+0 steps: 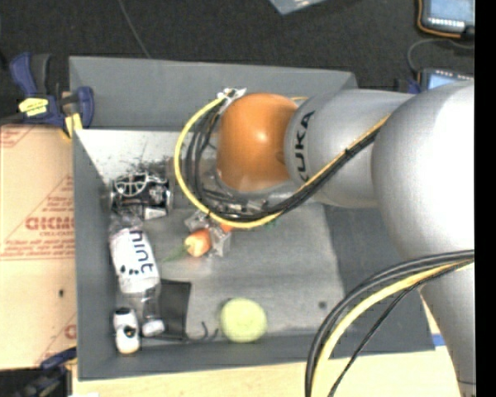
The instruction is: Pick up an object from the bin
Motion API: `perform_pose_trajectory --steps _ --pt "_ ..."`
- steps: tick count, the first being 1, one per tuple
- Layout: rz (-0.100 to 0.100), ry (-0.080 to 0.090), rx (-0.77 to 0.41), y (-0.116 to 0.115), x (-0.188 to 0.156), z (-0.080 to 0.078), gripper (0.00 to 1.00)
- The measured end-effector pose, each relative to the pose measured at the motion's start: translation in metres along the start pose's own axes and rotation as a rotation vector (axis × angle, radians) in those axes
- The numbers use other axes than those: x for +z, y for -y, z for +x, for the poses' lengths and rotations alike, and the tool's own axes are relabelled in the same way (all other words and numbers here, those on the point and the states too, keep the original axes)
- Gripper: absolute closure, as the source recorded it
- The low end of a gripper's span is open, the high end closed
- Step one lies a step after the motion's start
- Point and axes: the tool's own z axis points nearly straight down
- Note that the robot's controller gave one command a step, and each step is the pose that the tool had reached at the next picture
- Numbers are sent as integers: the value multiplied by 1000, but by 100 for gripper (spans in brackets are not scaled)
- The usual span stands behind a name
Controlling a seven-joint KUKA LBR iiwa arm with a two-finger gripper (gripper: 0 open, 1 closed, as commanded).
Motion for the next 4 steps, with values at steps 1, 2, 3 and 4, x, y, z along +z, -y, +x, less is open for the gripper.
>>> perform_pose_trajectory --steps 1,2,3,4 --pt "0 0 0 0 -1 0 100" --pt "1 3 -299 -28 -15 62 100" --pt "0 3 -299 -28 -15 62 100" --pt "2 6 -317 -38 -131 56 100"
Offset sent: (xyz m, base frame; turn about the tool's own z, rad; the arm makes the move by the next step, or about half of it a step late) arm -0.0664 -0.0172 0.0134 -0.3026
